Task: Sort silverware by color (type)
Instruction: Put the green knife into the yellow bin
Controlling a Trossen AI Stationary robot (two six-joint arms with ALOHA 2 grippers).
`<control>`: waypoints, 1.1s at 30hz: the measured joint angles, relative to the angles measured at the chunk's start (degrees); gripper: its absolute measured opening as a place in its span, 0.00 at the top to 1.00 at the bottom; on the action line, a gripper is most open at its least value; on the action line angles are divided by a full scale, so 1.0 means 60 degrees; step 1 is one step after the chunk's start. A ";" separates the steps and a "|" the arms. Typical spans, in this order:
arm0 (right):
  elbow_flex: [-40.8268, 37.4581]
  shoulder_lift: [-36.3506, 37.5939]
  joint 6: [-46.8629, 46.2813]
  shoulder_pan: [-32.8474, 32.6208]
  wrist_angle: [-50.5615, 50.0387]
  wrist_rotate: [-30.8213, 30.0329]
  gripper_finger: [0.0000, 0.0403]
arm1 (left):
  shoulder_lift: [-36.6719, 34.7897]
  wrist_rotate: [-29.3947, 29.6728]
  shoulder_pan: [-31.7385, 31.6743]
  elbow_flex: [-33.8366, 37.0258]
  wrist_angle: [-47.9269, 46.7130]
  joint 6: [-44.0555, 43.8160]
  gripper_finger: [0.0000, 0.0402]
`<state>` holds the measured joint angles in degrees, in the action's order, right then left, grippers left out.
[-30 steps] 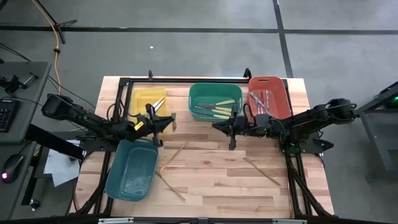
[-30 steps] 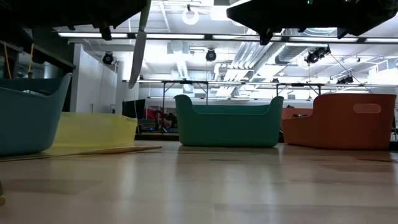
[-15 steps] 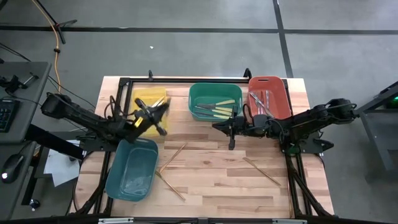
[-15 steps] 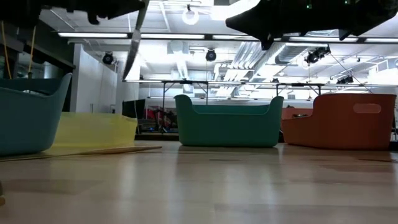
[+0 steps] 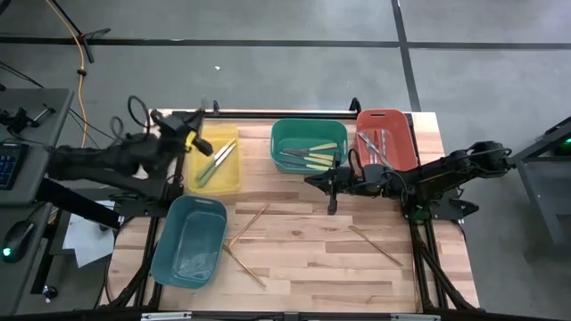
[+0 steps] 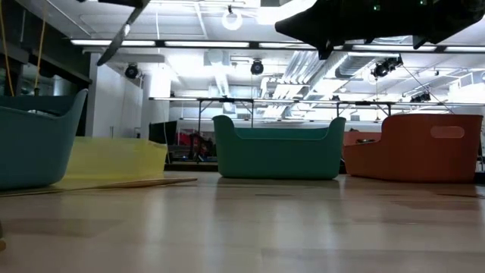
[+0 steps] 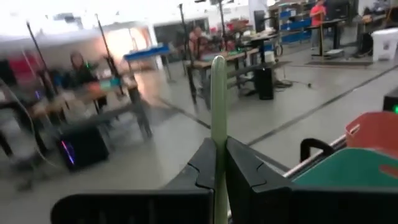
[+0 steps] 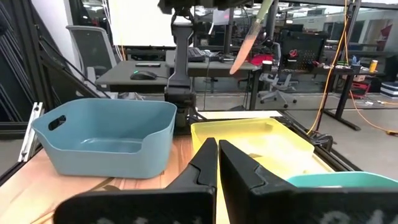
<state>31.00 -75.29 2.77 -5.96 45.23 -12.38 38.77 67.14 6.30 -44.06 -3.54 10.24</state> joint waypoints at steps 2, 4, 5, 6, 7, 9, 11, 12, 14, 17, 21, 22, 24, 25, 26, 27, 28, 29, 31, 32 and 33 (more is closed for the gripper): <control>0.0000 0.0000 0.0040 0.0000 0.0000 0.0000 1.00 | -0.0266 -0.0817 -0.0508 -0.0344 -0.1304 -0.1283 1.00; 0.0000 0.0000 0.0066 0.0008 0.0000 0.0001 1.00 | -0.0402 -0.1663 -0.0951 -0.0405 -0.1919 -0.2260 1.00; 0.0000 0.0001 0.0110 0.0015 0.0000 0.0004 1.00 | -0.0409 -0.2058 -0.1116 -0.0348 -0.2093 -0.2557 1.00; 0.0000 0.0000 0.0119 0.0015 0.0000 0.0004 1.00 | -0.0383 -0.2386 -0.1262 -0.0224 -0.2212 -0.2779 1.00; 0.0000 0.0000 0.0119 0.0034 0.0000 0.0004 1.00 | -0.0305 -0.2642 -0.1370 -0.0069 -0.2246 -0.2921 1.00; 0.0000 0.0003 0.0119 0.0076 0.0000 0.0010 1.00 | -0.0059 -0.2947 -0.1547 0.0237 -0.2200 -0.3178 1.00; 0.0000 0.0001 0.0039 0.0129 0.0000 0.0015 1.00 | 0.0222 -0.3064 -0.1685 0.0605 -0.2182 -0.3432 1.00; 0.0000 0.0001 -0.0001 0.0153 -0.0002 0.0016 1.00 | 0.0369 -0.3097 -0.1747 0.0780 -0.2192 -0.3530 1.00; 0.0000 0.0000 -0.0078 0.0190 -0.0027 0.0011 1.00 | 0.0661 -0.3108 -0.1859 0.1060 -0.2131 -0.3809 1.00; 0.0000 0.0000 -0.0132 0.0242 -0.0079 -0.0090 1.00 | 0.0998 -0.3116 -0.2016 0.1396 -0.2123 -0.3949 1.00; 0.0000 0.0004 -0.0132 0.0248 -0.0261 -0.0391 1.00 | 0.1202 -0.3112 -0.2193 0.1470 -0.2134 -0.4036 1.00; 0.0000 0.0004 -0.0147 0.0248 -0.0292 -0.0424 1.00 | 0.1207 -0.3108 -0.2208 0.1470 -0.2134 -0.4036 1.00; 0.0000 0.0004 -0.0224 0.0248 -0.0370 -0.0488 1.00 | 0.1200 -0.3108 -0.2247 0.1470 -0.2130 -0.4036 1.00; 0.0000 0.0004 -0.0229 0.0248 -0.0413 -0.0557 1.00 | 0.1197 -0.3108 -0.2254 0.1470 -0.2137 -0.4036 1.00; 0.0000 0.0004 -0.0229 0.0248 -0.0420 -0.0600 1.00 | 0.1197 -0.3105 -0.2254 0.1470 -0.2140 -0.4036 1.00; 0.0000 0.0004 -0.0227 0.0248 -0.0423 -0.0605 1.00 | 0.1197 -0.3105 -0.2254 0.1470 -0.2140 -0.4036 1.00; 0.0000 0.0004 -0.0228 0.0248 -0.0431 -0.0608 1.00 | 0.1197 -0.3105 -0.2254 0.1470 -0.2137 -0.4036 1.00; 0.0000 0.0004 -0.0224 0.0248 -0.0437 -0.0605 1.00 | 0.1197 -0.3105 -0.2254 0.1470 -0.2140 -0.4036 1.00; 0.0000 0.0004 -0.0224 0.0248 -0.0433 -0.0605 1.00 | 0.1197 -0.3102 -0.2254 0.1470 -0.2140 -0.4047 1.00; 0.0000 0.0004 -0.0226 0.0248 -0.0438 -0.0605 1.00 | 0.1197 -0.3098 -0.2254 0.1470 -0.2140 -0.4092 1.00; 0.0000 0.0004 -0.0223 0.0248 -0.0437 -0.0605 1.00 | 0.1197 -0.3099 -0.2254 0.1470 -0.2141 -0.4112 1.00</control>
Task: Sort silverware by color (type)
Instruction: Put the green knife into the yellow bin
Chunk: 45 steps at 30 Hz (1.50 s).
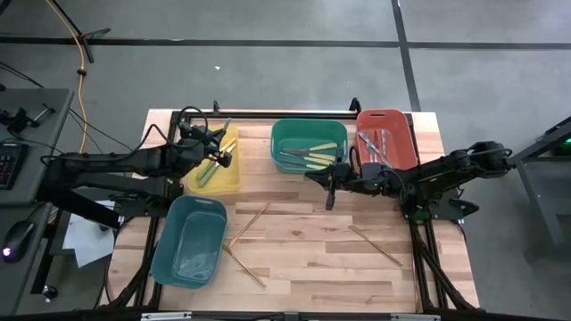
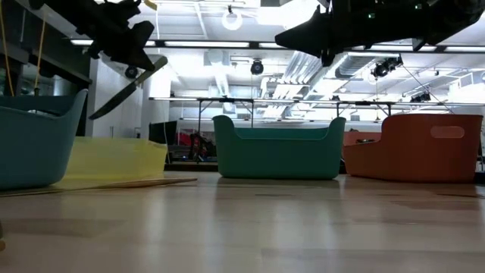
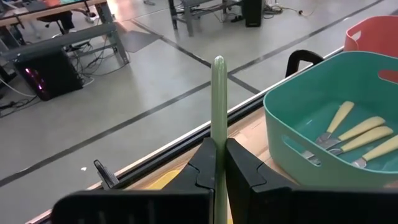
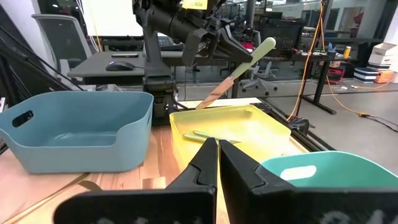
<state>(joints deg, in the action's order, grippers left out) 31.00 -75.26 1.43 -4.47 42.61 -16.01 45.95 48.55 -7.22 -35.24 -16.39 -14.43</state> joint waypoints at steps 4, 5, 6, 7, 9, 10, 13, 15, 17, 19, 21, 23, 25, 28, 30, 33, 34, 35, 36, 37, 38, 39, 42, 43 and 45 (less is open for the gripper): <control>0.0000 0.0000 0.0003 0.0000 -0.0001 0.0000 1.00 | 0.0000 0.0001 0.0000 0.0000 -0.0003 -0.0004 1.00; 0.0000 0.0000 0.0003 0.0000 0.0000 0.0000 1.00 | 0.0000 0.0001 0.0000 0.0000 -0.0004 -0.0004 1.00; 0.0000 0.0000 0.0003 0.0000 -0.0002 0.0000 1.00 | 0.0000 -0.0002 -0.0004 0.0000 -0.0006 -0.0004 1.00; 0.0000 0.0000 0.0003 0.0000 -0.0002 0.0000 1.00 | 0.0000 0.0001 -0.0010 0.0000 -0.0006 -0.0004 1.00; 0.0000 0.0000 0.0000 0.0000 -0.0001 0.0000 1.00 | 0.0000 -0.0001 -0.0061 0.0000 -0.0015 -0.0004 1.00; 0.0000 0.0000 -0.0015 0.0000 -0.0001 0.0000 1.00 | 0.0000 0.0000 -0.0094 0.0000 -0.0023 -0.0004 1.00; 0.0000 0.0000 -0.0015 0.0000 0.0000 0.0000 1.00 | 0.0000 -0.0002 -0.0241 -0.0004 -0.0113 -0.0001 1.00; 0.0000 0.0000 -0.0019 0.0000 -0.0003 0.0000 1.00 | 0.0000 -0.0075 -0.0372 -0.0004 -0.0223 -0.0004 1.00; 0.0000 0.0000 -0.0019 0.0000 -0.0013 0.0003 1.00 | -0.0004 -0.0295 -0.0570 -0.0011 -0.0243 -0.0004 1.00; 0.0000 0.0000 -0.0017 0.0000 -0.0061 0.0004 1.00 | -0.0022 -0.0644 -0.0880 -0.0129 -0.0275 -0.0015 1.00; 0.0000 0.0000 -0.0003 0.0000 -0.0162 0.0004 1.00 | -0.0015 -0.1162 -0.1301 -0.0391 -0.0244 -0.0019 1.00; 0.0000 0.0000 0.0007 0.0000 -0.0246 0.0004 1.00 | 0.0062 -0.1668 -0.1760 -0.0705 -0.0247 -0.0022 1.00; 0.0000 0.0000 0.0014 0.0000 -0.0260 0.0004 1.00 | 0.0228 -0.2078 -0.2216 -0.1110 -0.0469 -0.0023 1.00; 0.0001 0.0000 0.0174 0.0000 -0.0294 0.0005 1.00 | 0.0638 -0.2479 -0.2802 -0.1867 -0.1196 -0.0007 1.00; 0.0004 0.0000 0.0244 0.0000 -0.0403 0.0007 1.00 | 0.0998 -0.2552 -0.3124 -0.2440 -0.1891 0.0067 1.00; 0.0004 0.0000 0.0165 0.0000 -0.0917 0.0009 1.00 | 0.1592 -0.2573 -0.3505 -0.3397 -0.2917 0.0172 1.00; 0.0004 0.0000 0.0157 0.0000 -0.1137 0.0010 1.00 | 0.1777 -0.2570 -0.3597 -0.3693 -0.3213 0.0176 1.00; 0.0004 0.0000 0.0159 0.0000 -0.1386 0.0008 1.00 | 0.1950 -0.2570 -0.3669 -0.3978 -0.3503 0.0177 1.00; 0.0004 0.0000 0.0217 0.0000 -0.1636 0.0011 1.00 | 0.2111 -0.2572 -0.3717 -0.4236 -0.3709 0.0178 1.00; 0.0004 0.0000 0.0295 0.0000 -0.1844 0.0010 1.00 | 0.2260 -0.2572 -0.3757 -0.4471 -0.3885 0.0180 1.00; 0.0004 0.0005 0.0340 0.0000 -0.2046 0.0011 1.00 | 0.2392 -0.2570 -0.3769 -0.4687 -0.4061 0.0185 1.00; 0.0004 0.0054 0.0355 0.0000 -0.2313 0.0011 1.00 | 0.2500 -0.2570 -0.3807 -0.4842 -0.4185 0.0192 1.00; 0.0007 0.0330 0.0420 -0.0001 -0.3091 -0.0085 1.00 | 0.2729 -0.2574 -0.3814 -0.5143 -0.4440 0.0365 1.00; 0.0007 0.0483 0.0406 -0.0004 -0.3382 -0.0219 1.00 | 0.2778 -0.2584 -0.3814 -0.5187 -0.4506 0.0410 1.00; 0.0007 0.0816 0.0256 -0.0004 -0.3877 -0.0535 1.00 | 0.2846 -0.2666 -0.3814 -0.5224 -0.4610 0.0415 1.00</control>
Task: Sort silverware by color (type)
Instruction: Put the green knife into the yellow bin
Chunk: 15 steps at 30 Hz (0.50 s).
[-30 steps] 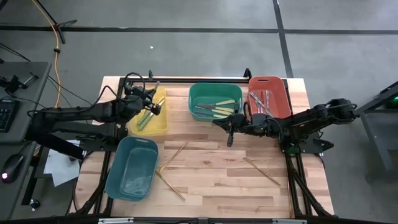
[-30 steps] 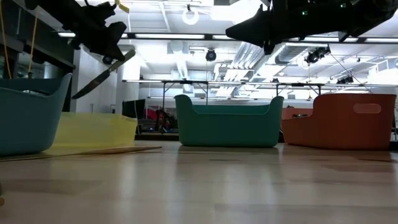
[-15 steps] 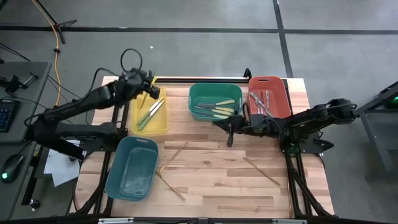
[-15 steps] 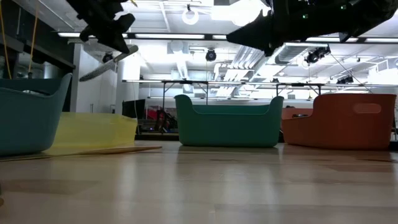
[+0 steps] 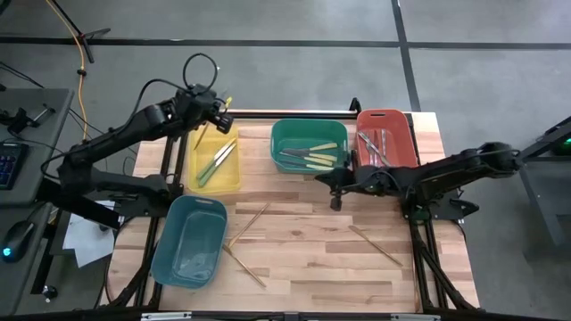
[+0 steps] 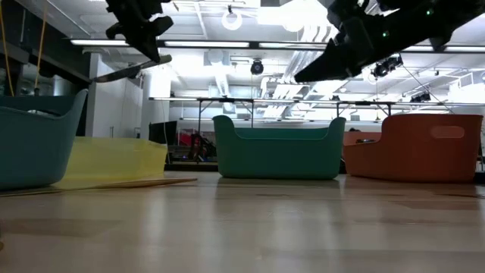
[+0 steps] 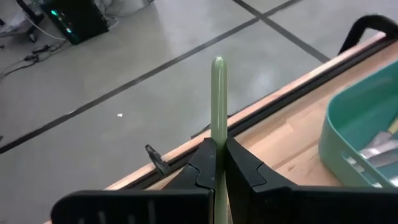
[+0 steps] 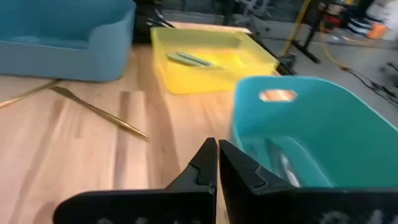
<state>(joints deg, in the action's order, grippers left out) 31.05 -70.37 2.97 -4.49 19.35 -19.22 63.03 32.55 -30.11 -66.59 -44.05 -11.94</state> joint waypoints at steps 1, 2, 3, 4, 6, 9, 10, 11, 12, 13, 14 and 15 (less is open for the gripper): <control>0.0000 0.0185 -0.0091 0.0000 -0.0260 -0.0145 1.00 | 0.0030 -0.0078 0.0000 0.0000 -0.0062 -0.0021 1.00; 0.0000 0.0367 -0.0206 0.0000 -0.0435 -0.0291 1.00 | 0.0061 -0.0095 0.0000 0.0000 -0.0167 -0.0074 1.00; 0.0000 0.0545 -0.0339 0.0000 -0.0565 -0.0395 1.00 | 0.0092 -0.0107 0.0002 0.0000 -0.0260 -0.0124 1.00; 0.0000 0.0728 -0.0510 0.0000 -0.0689 -0.0512 1.00 | 0.0127 -0.0119 0.0004 0.0000 -0.0332 -0.0142 1.00; 0.0000 0.1006 -0.0749 0.0000 -0.0774 -0.0552 1.00 | 0.0162 -0.0120 0.0000 0.0000 -0.0474 -0.0187 1.00; 0.0000 0.1284 -0.0972 -0.0004 -0.0874 -0.0550 1.00 | 0.0155 -0.0145 0.0001 0.0027 -0.0527 -0.0268 1.00; 0.0000 0.1342 -0.0999 -0.0004 -0.0896 -0.0550 1.00 | 0.0159 -0.0183 0.0003 0.0036 -0.0580 -0.0378 1.00; 0.0000 0.1378 -0.0999 -0.0004 -0.0929 -0.0550 1.00 | 0.0163 -0.0196 0.0004 0.0040 -0.0662 -0.0515 1.00; 0.0000 0.1388 -0.0996 -0.0007 -0.0944 -0.0550 1.00 | 0.0163 -0.0194 0.0002 0.0040 -0.0714 -0.0651 1.00; 0.0000 0.1388 -0.1003 -0.0007 -0.0985 -0.0550 1.00 | 0.0159 -0.0197 -0.0010 0.0040 -0.0726 -0.0734 1.00; 0.0000 0.1388 -0.1053 -0.0007 -0.1059 -0.0550 1.00 | 0.0159 -0.0228 -0.0038 0.0040 -0.0726 -0.0794 1.00; 0.0000 0.1388 -0.1182 -0.0007 -0.1126 -0.0550 1.00 | 0.0159 -0.0308 -0.0055 0.0040 -0.0731 -0.0879 1.00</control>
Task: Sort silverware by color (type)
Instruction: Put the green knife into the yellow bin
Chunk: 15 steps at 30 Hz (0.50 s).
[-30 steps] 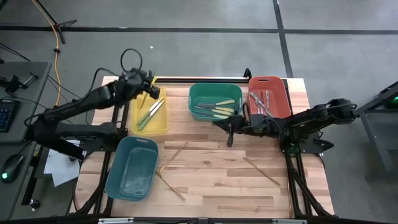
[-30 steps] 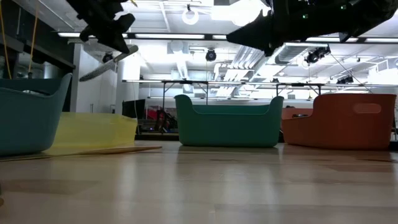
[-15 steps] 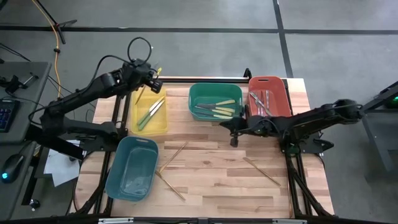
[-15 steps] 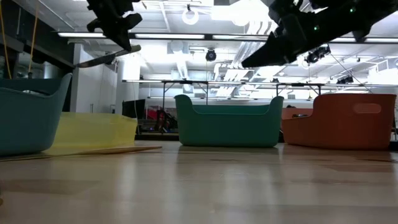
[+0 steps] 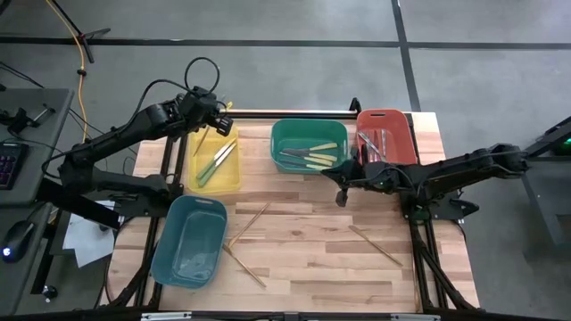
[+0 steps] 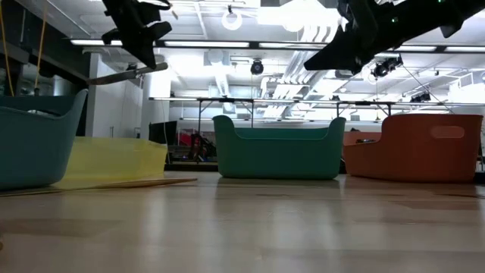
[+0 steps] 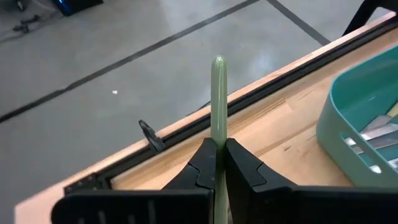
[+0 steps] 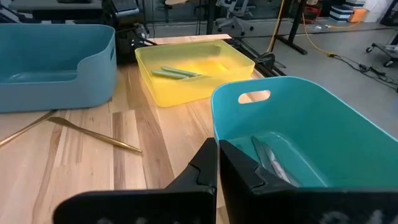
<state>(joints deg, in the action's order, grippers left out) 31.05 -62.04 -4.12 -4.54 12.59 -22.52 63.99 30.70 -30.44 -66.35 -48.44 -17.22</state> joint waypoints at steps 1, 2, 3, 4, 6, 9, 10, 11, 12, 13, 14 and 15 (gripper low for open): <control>0.0000 0.0000 -0.0082 0.0000 -0.0022 0.0000 1.00 | 0.0000 -0.0069 -0.0006 0.0000 -0.0013 -0.0068 1.00; 0.0000 -0.0003 -0.0156 0.0000 -0.0034 0.0001 1.00 | 0.0000 -0.0080 -0.0028 0.0000 -0.0025 -0.0090 1.00; 0.0000 -0.0007 -0.0170 0.0000 -0.0054 0.0001 1.00 | 0.0000 -0.0089 -0.0063 0.0000 -0.0038 -0.0094 1.00; 0.0000 -0.0011 -0.0170 0.0000 -0.0068 0.0004 1.00 | 0.0000 -0.0103 -0.0089 0.0000 -0.0049 -0.0106 1.00; 0.0000 -0.0011 -0.0172 0.0000 -0.0068 0.0015 1.00 | 0.0000 -0.0103 -0.0138 0.0000 -0.0078 -0.0127 1.00; 0.0000 -0.0011 -0.0170 0.0000 -0.0068 0.0022 1.00 | 0.0000 -0.0103 -0.0235 0.0002 -0.0095 -0.0139 1.00; 0.0000 -0.0011 -0.0170 0.0000 -0.0066 0.0025 1.00 | 0.0000 -0.0109 -0.0268 0.0001 -0.0145 -0.0196 1.00; 0.0000 -0.0014 -0.0170 0.0000 -0.0068 0.0025 1.00 | 0.0005 -0.0132 -0.0310 0.0004 -0.0216 -0.0255 1.00; 0.0000 -0.0015 -0.0170 0.0000 -0.0068 0.0025 1.00 | 0.0032 -0.0136 -0.0345 0.0004 -0.0275 -0.0294 1.00; 0.0000 -0.0015 -0.0170 0.0000 -0.0068 0.0027 1.00 | 0.0066 -0.0156 -0.0380 0.0004 -0.0317 -0.0314 1.00; 0.0000 -0.0015 -0.0170 0.0000 -0.0065 0.0029 1.00 | 0.0122 -0.0227 -0.0425 0.0004 -0.0375 -0.0353 1.00; 0.0000 -0.0015 -0.0170 0.0000 -0.0065 0.0029 1.00 | 0.0180 -0.0299 -0.0466 0.0004 -0.0429 -0.0367 1.00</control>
<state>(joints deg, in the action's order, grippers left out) 31.05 -62.13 -5.15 -4.54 12.21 -22.35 65.07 28.91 -33.23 -66.32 -51.01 -19.42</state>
